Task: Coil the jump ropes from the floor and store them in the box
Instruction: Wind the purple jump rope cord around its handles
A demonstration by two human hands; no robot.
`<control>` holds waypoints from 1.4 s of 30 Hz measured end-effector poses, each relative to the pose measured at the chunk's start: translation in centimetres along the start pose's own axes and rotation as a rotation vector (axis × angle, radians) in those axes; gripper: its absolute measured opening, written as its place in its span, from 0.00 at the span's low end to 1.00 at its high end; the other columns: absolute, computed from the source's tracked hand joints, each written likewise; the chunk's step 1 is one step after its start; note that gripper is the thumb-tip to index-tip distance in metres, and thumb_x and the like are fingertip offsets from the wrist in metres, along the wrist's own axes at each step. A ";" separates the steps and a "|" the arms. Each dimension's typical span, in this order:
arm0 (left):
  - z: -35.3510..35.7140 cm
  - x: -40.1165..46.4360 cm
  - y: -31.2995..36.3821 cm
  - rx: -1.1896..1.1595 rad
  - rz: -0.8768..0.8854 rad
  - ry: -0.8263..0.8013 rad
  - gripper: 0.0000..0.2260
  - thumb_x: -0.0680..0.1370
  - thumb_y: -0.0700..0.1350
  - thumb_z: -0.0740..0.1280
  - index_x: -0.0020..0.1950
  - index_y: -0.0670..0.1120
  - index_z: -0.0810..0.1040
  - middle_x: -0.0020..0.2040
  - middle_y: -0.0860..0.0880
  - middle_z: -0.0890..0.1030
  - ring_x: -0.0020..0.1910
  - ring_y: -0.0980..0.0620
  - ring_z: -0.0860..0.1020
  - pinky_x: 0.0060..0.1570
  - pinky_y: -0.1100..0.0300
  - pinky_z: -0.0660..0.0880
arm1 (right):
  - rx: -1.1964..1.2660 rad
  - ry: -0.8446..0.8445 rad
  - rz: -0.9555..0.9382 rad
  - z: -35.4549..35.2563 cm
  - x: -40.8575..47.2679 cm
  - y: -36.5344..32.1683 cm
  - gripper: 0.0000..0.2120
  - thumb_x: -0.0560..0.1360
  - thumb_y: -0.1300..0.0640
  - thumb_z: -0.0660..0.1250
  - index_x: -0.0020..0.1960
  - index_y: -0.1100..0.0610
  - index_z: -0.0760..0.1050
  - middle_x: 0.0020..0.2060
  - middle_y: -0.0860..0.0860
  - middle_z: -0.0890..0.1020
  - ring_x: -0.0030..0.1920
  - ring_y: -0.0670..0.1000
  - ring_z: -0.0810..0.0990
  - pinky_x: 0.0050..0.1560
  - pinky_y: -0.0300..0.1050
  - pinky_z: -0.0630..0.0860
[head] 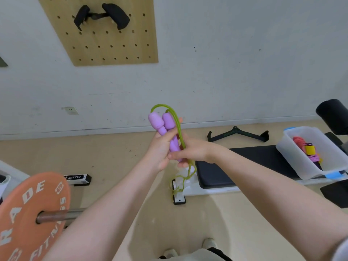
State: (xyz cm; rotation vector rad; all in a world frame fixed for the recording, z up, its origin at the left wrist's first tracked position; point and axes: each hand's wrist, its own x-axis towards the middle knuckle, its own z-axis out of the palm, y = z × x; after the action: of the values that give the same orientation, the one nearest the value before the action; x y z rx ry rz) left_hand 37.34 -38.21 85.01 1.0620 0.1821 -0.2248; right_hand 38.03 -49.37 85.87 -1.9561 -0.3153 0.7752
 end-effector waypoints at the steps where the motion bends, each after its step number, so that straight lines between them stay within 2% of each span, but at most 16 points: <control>1: 0.1 -0.2 0.0 0.024 0.000 -0.031 0.12 0.80 0.41 0.60 0.63 0.50 0.74 0.49 0.57 0.83 0.38 0.56 0.83 0.27 0.58 0.75 | 0.087 -0.019 0.009 0.1 0.0 0.3 0.27 0.74 0.62 0.67 0.69 0.56 0.59 0.43 0.52 0.73 0.33 0.48 0.74 0.36 0.40 0.77; 4: -0.3 -0.2 -0.3 0.143 0.059 -0.080 0.09 0.81 0.40 0.59 0.56 0.50 0.76 0.37 0.57 0.84 0.30 0.57 0.81 0.25 0.61 0.75 | 0.065 0.004 -0.001 0.2 0.1 0.4 0.06 0.74 0.63 0.66 0.49 0.57 0.72 0.34 0.52 0.73 0.32 0.48 0.71 0.32 0.37 0.71; 6: -0.6 -0.1 -0.5 0.269 0.092 -0.085 0.09 0.81 0.41 0.58 0.52 0.49 0.77 0.29 0.51 0.81 0.24 0.53 0.78 0.24 0.61 0.73 | -0.034 0.035 -0.002 0.4 0.4 0.1 0.09 0.73 0.63 0.65 0.36 0.56 0.70 0.30 0.52 0.72 0.30 0.47 0.69 0.30 0.36 0.66; 8: -1.0 0.1 -0.9 0.348 0.086 -0.074 0.09 0.81 0.41 0.58 0.54 0.45 0.77 0.25 0.47 0.77 0.20 0.48 0.75 0.23 0.60 0.71 | -0.091 0.047 0.000 0.6 0.6 -0.1 0.11 0.71 0.64 0.64 0.32 0.56 0.69 0.28 0.52 0.73 0.28 0.47 0.69 0.28 0.36 0.64; 14: -3.0 0.6 -1.5 0.369 -0.031 -0.137 0.09 0.77 0.41 0.62 0.55 0.43 0.78 0.43 0.44 0.81 0.38 0.46 0.80 0.34 0.58 0.76 | -0.115 0.078 0.050 0.9 1.6 1.0 0.02 0.67 0.65 0.63 0.37 0.61 0.72 0.28 0.55 0.74 0.35 0.53 0.71 0.35 0.44 0.68; 16: -4.1 0.8 -0.3 0.357 -0.015 -0.201 0.16 0.72 0.41 0.64 0.58 0.37 0.75 0.48 0.43 0.81 0.46 0.50 0.81 0.45 0.60 0.77 | -0.162 0.080 0.086 0.3 1.5 1.0 0.05 0.67 0.64 0.64 0.33 0.58 0.70 0.24 0.49 0.74 0.33 0.52 0.70 0.37 0.44 0.67; 18: -5.3 1.0 1.3 0.371 0.039 -0.205 0.29 0.72 0.38 0.67 0.71 0.44 0.61 0.58 0.45 0.75 0.53 0.55 0.77 0.50 0.63 0.76 | -0.280 0.039 0.141 -0.5 1.1 1.1 0.06 0.65 0.61 0.64 0.31 0.57 0.69 0.24 0.49 0.73 0.30 0.52 0.69 0.35 0.41 0.67; 20: -6.2 1.0 3.7 0.676 0.188 -0.197 0.47 0.70 0.40 0.73 0.75 0.56 0.42 0.71 0.51 0.60 0.67 0.57 0.65 0.60 0.63 0.71 | -0.417 -0.015 0.199 -1.1 0.6 1.3 0.05 0.65 0.59 0.65 0.33 0.57 0.69 0.26 0.51 0.75 0.28 0.51 0.68 0.33 0.39 0.67; 22: -6.3 1.0 5.6 1.429 0.385 -0.333 0.51 0.63 0.56 0.74 0.76 0.55 0.43 0.76 0.50 0.49 0.74 0.55 0.52 0.71 0.58 0.58 | -0.501 -0.044 0.227 -1.1 0.7 1.4 0.05 0.65 0.59 0.66 0.35 0.57 0.69 0.26 0.51 0.76 0.28 0.50 0.71 0.34 0.40 0.68; 24: -5.6 1.0 5.9 2.120 0.470 -0.482 0.43 0.65 0.59 0.71 0.75 0.53 0.55 0.76 0.48 0.55 0.74 0.49 0.56 0.71 0.54 0.54 | -0.566 -0.052 0.211 -0.6 1.3 1.0 0.07 0.65 0.57 0.67 0.37 0.56 0.69 0.27 0.50 0.76 0.30 0.50 0.72 0.37 0.42 0.69; 26: -4.6 0.7 5.3 2.398 0.442 -0.490 0.26 0.71 0.52 0.67 0.67 0.50 0.65 0.66 0.48 0.70 0.65 0.47 0.68 0.62 0.54 0.64 | -0.639 -0.067 0.170 -0.1 1.8 0.3 0.09 0.66 0.55 0.68 0.38 0.55 0.67 0.28 0.49 0.76 0.30 0.50 0.72 0.36 0.42 0.68; 30: -4.4 0.2 3.8 2.340 0.412 -0.360 0.11 0.74 0.46 0.62 0.56 0.48 0.68 0.54 0.47 0.73 0.54 0.46 0.72 0.45 0.56 0.65 | -0.724 -0.077 0.115 0.3 1.6 -0.5 0.10 0.67 0.55 0.68 0.38 0.55 0.66 0.27 0.47 0.75 0.28 0.47 0.70 0.30 0.40 0.66; 34: -4.3 0.2 3.2 2.397 0.385 -0.382 0.13 0.74 0.42 0.61 0.58 0.49 0.67 0.56 0.47 0.72 0.56 0.45 0.71 0.50 0.54 0.67 | -0.849 -0.112 0.133 0.0 1.0 -0.7 0.13 0.69 0.50 0.68 0.36 0.55 0.66 0.30 0.51 0.76 0.28 0.50 0.71 0.28 0.41 0.64; 38: -4.7 0.5 3.6 2.473 0.351 -0.451 0.15 0.74 0.40 0.61 0.60 0.48 0.68 0.56 0.46 0.72 0.56 0.44 0.71 0.50 0.54 0.66 | -1.071 -0.120 0.122 -0.8 0.2 -2.5 0.18 0.71 0.43 0.67 0.43 0.60 0.76 0.33 0.51 0.74 0.34 0.53 0.72 0.28 0.42 0.63; 40: -4.9 0.6 4.0 2.464 0.341 -0.526 0.13 0.73 0.41 0.61 0.58 0.49 0.68 0.55 0.47 0.73 0.55 0.45 0.72 0.48 0.56 0.66 | -0.995 -0.153 0.053 -2.1 -0.4 -4.2 0.12 0.75 0.49 0.65 0.38 0.57 0.73 0.29 0.48 0.72 0.31 0.50 0.71 0.29 0.42 0.63; 42: -4.9 0.1 4.7 2.394 0.369 -0.605 0.12 0.73 0.42 0.60 0.56 0.49 0.69 0.53 0.48 0.73 0.54 0.46 0.72 0.45 0.57 0.65 | -0.683 -0.130 -0.033 -4.4 -1.1 -5.2 0.11 0.76 0.56 0.65 0.34 0.53 0.73 0.25 0.45 0.71 0.28 0.46 0.68 0.30 0.39 0.65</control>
State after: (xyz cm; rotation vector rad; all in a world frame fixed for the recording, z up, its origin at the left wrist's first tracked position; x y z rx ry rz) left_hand 38.52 -31.70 86.56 3.2216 -1.1747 -0.3815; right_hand 40.53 -50.43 92.26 -2.5245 -0.7674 0.8433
